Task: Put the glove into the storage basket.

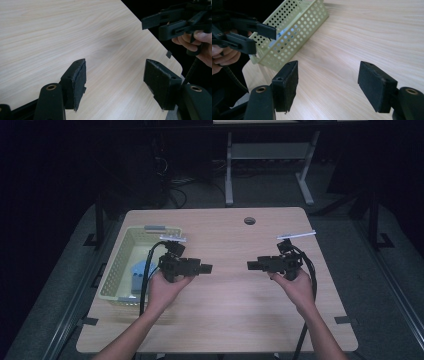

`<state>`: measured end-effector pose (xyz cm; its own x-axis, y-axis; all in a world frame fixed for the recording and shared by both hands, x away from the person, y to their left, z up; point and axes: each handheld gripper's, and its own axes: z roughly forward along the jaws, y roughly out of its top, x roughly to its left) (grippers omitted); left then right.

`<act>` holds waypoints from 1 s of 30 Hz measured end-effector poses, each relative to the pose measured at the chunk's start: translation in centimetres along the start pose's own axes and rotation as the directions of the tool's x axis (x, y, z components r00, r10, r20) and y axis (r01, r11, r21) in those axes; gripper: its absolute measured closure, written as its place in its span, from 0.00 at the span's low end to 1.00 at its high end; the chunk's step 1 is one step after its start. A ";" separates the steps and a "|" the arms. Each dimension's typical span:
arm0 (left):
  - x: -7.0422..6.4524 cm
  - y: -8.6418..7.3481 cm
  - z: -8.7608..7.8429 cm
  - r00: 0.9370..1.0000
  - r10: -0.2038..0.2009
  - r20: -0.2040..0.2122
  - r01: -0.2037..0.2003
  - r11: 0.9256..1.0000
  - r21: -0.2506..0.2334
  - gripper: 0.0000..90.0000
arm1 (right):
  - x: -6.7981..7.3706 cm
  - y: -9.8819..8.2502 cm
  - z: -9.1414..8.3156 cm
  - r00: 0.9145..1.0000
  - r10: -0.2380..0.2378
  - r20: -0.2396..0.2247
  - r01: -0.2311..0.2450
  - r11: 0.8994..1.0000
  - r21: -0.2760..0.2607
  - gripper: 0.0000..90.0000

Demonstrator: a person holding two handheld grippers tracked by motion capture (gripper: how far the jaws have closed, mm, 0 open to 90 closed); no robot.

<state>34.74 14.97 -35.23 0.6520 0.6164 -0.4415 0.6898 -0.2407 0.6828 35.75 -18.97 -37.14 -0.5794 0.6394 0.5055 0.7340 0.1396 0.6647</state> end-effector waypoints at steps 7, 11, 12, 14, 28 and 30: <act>-0.8 -0.7 1.2 1.000 0.005 0.022 -0.005 1.000 0.013 0.38 | -1.1 -0.9 -0.8 1.000 0.015 0.020 -0.015 1.000 0.001 0.35; -1.0 -1.1 1.8 1.000 0.008 0.030 -0.009 1.000 0.022 0.37 | -1.7 -1.6 -1.5 0.999 0.024 0.034 -0.024 1.000 0.001 0.35; -1.1 -1.2 1.9 0.999 0.007 0.033 -0.008 1.000 0.021 0.37 | -1.9 -1.8 -1.7 0.999 0.028 0.038 -0.028 1.000 -0.002 0.35; -1.1 -1.4 2.1 0.999 0.008 0.040 -0.009 1.000 0.024 0.37 | -2.2 -2.2 -2.0 0.998 0.040 0.041 -0.039 0.999 -0.004 0.35; -1.9 -3.3 4.0 0.997 0.009 0.078 -0.012 0.999 0.041 0.35 | -4.4 -4.9 -2.5 0.997 0.066 0.049 -0.067 0.998 0.013 0.33; -2.0 -3.7 4.4 0.996 0.009 0.089 -0.014 0.999 0.049 0.35 | -4.5 -5.3 -2.6 0.997 0.067 0.044 -0.068 0.998 0.014 0.32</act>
<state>32.28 11.34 -39.41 0.6837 0.5452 -0.4852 0.6956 -0.2856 0.6592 33.63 -24.54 -41.52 -0.5124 0.6800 0.5245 0.7767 0.1064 0.6208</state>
